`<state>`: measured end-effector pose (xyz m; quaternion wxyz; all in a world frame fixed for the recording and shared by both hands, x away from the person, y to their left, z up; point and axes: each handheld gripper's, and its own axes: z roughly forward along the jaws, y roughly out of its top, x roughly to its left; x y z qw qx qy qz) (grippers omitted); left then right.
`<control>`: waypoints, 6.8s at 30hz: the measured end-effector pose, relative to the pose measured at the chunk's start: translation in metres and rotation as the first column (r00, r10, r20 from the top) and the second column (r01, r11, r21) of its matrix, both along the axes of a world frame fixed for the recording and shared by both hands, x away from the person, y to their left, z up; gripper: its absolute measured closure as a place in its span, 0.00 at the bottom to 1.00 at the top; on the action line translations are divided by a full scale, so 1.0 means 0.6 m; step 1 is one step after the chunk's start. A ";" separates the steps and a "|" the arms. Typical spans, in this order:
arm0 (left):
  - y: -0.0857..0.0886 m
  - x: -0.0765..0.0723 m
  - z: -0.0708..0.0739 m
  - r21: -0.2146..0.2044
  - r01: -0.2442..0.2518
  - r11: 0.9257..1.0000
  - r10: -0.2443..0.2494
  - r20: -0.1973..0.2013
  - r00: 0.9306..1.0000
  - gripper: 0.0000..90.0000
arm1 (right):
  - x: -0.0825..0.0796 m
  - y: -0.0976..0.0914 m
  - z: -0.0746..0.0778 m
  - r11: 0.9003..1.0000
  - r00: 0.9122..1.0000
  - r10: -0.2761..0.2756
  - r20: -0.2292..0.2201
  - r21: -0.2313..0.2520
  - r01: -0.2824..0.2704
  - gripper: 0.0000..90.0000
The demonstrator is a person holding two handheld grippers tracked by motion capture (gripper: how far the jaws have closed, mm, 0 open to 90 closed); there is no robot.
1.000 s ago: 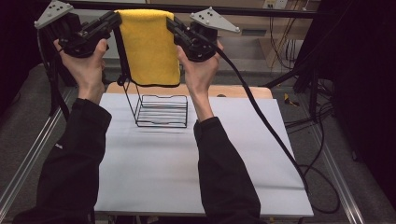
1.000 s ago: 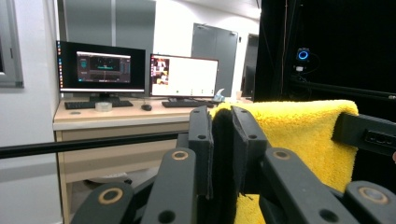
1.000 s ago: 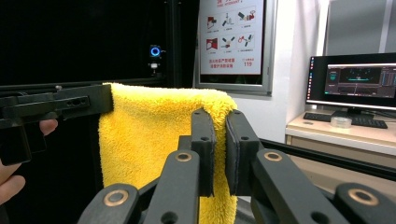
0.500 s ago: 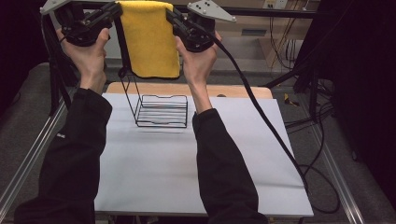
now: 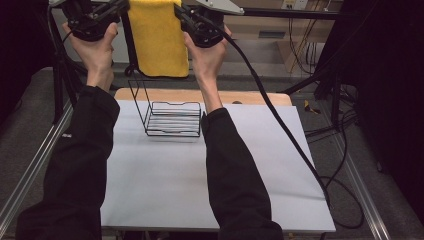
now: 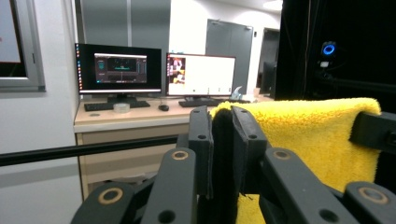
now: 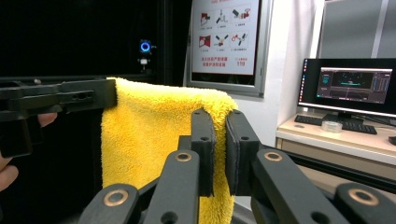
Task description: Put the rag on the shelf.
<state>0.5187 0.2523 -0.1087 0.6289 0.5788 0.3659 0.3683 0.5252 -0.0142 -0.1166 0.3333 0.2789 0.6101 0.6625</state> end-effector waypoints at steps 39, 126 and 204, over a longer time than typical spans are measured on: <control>0.013 -0.040 -0.134 0.092 0.096 0.991 -0.088 -0.080 0.993 0.88 | -0.022 -0.012 -0.124 0.996 0.992 0.033 -0.118 -0.083 -0.043 0.93; 0.037 -0.151 -0.243 0.196 0.204 0.959 -0.143 -0.286 0.947 0.79 | -0.117 -0.039 -0.252 0.911 0.937 0.161 -0.310 -0.319 -0.262 0.74; 0.051 -0.238 -0.539 0.280 0.339 0.898 -0.112 -0.600 0.792 0.10 | -0.263 -0.407 -0.525 0.974 0.789 -0.040 -0.613 -0.201 -0.107 0.01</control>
